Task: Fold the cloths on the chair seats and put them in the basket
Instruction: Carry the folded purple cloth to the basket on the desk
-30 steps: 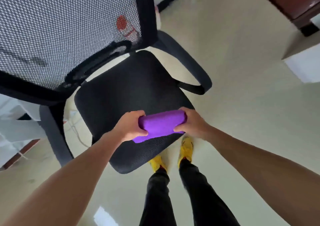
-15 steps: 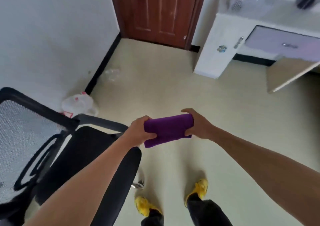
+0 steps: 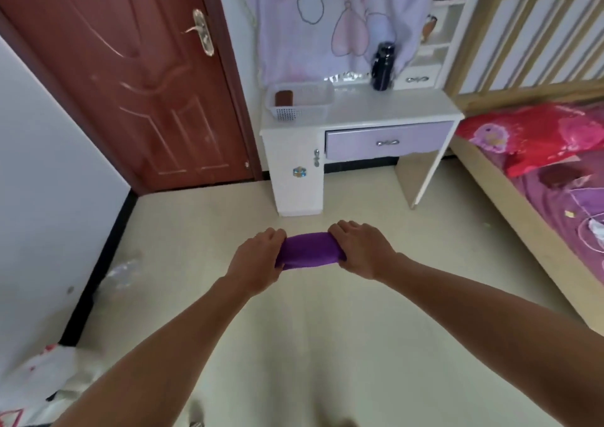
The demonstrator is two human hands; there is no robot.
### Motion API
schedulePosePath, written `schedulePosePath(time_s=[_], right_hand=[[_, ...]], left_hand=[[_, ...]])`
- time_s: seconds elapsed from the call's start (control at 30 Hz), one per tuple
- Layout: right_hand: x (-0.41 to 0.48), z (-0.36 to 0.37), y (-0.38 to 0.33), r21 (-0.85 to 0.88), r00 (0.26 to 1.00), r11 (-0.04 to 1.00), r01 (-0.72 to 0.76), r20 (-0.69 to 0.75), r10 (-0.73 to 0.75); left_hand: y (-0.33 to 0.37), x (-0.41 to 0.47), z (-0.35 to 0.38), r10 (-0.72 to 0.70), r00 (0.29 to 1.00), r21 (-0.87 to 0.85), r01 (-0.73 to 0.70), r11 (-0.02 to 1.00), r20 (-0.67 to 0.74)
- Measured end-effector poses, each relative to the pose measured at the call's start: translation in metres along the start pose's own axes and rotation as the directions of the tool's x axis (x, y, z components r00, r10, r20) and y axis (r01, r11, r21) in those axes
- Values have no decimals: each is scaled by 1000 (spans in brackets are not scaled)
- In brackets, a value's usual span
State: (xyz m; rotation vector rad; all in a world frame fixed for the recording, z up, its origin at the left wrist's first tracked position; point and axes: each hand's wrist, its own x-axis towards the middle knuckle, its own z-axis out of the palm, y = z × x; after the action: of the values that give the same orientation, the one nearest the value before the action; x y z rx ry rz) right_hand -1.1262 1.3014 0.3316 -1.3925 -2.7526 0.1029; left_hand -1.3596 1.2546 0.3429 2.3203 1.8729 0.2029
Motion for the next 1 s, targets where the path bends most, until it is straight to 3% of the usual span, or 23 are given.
schedulePosePath(time_s=[0.13, 0.27, 0.47, 0.67, 1.0], right_hand=[[23, -17, 58, -99, 997, 995, -15, -77, 7], [66, -27, 112, -175, 997, 984, -19, -76, 6], [171, -43, 193, -268, 997, 963, -30, -83, 8], [285, -65, 259, -219, 995, 975, -31, -95, 11], [456, -57, 380, -178, 987, 976, 126, -75, -142]], left_hand=[[19, 69, -9, 155, 986, 167, -143, 975, -61], [21, 140, -8, 209, 977, 251, -190, 949, -50], [-3, 270, -5, 198, 977, 291, -169, 942, -73], [-37, 390, -21, 167, 983, 253, -143, 957, -76], [-72, 557, -12, 14, 998, 184, -2, 983, -64]])
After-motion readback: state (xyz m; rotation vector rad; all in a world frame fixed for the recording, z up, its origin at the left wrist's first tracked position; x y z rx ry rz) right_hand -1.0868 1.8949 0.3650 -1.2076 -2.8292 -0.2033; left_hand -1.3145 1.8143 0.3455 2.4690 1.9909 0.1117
